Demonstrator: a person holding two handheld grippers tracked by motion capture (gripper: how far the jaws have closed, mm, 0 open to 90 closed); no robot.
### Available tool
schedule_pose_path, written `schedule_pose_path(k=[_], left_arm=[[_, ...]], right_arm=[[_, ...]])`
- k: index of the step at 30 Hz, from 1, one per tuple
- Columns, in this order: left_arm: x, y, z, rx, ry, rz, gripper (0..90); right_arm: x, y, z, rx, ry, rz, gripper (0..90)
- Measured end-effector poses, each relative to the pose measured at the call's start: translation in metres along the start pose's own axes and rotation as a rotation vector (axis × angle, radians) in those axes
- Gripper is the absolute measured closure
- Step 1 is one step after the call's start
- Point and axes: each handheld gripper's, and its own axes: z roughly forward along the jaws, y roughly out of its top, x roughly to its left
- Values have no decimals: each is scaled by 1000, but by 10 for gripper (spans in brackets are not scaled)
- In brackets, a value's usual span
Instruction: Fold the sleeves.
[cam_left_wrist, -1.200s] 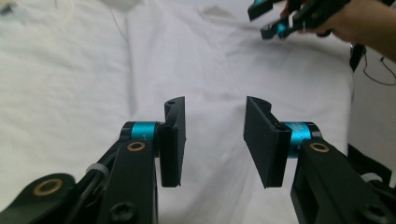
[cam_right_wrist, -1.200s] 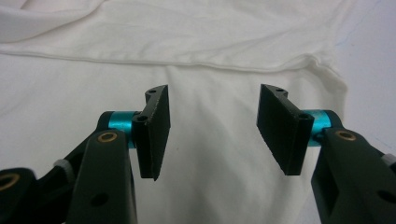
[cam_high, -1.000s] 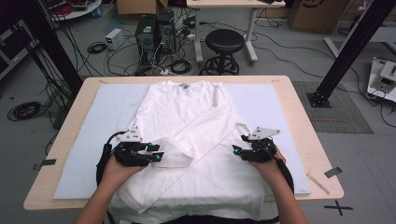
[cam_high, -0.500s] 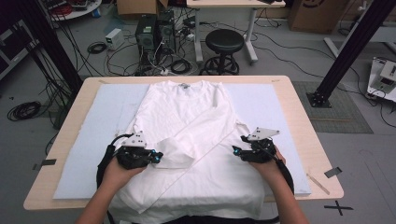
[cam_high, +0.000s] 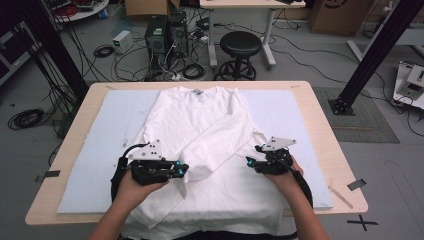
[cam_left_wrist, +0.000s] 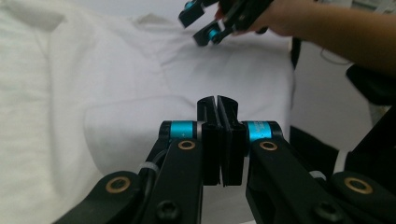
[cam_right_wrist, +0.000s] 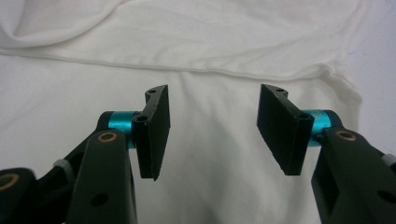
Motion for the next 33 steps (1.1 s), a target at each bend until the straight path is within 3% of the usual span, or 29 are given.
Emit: schedule_pose_path(k=[3, 5, 9, 19, 22, 23, 26, 33], left_arm=[[-1, 1, 8, -1, -30, -10, 864], [0, -1, 10, 9, -15, -15, 769], [16, -13, 13, 14, 34, -83, 662], [36, -21, -14, -49, 142, -145, 570], [38, -21, -16, -52, 150, -152, 565], [45, -24, -27, -46, 187, -148, 560], [48, -25, -33, -43, 212, -147, 554], [63, -36, -56, -63, 270, -188, 514]], right_arm=[[-1, -1, -1, -3, -3, 3, 453], [-1, -1, -1, -2, -1, 3, 452], [-1, -1, 0, -1, 0, 0, 452], [4, 4, -2, -17, 10, -15, 452], [8, 8, -2, -22, 21, -24, 452], [14, 13, -2, -28, 32, -45, 450], [18, 17, -1, -37, 41, -54, 450], [28, 22, 0, -50, 73, -70, 448]])
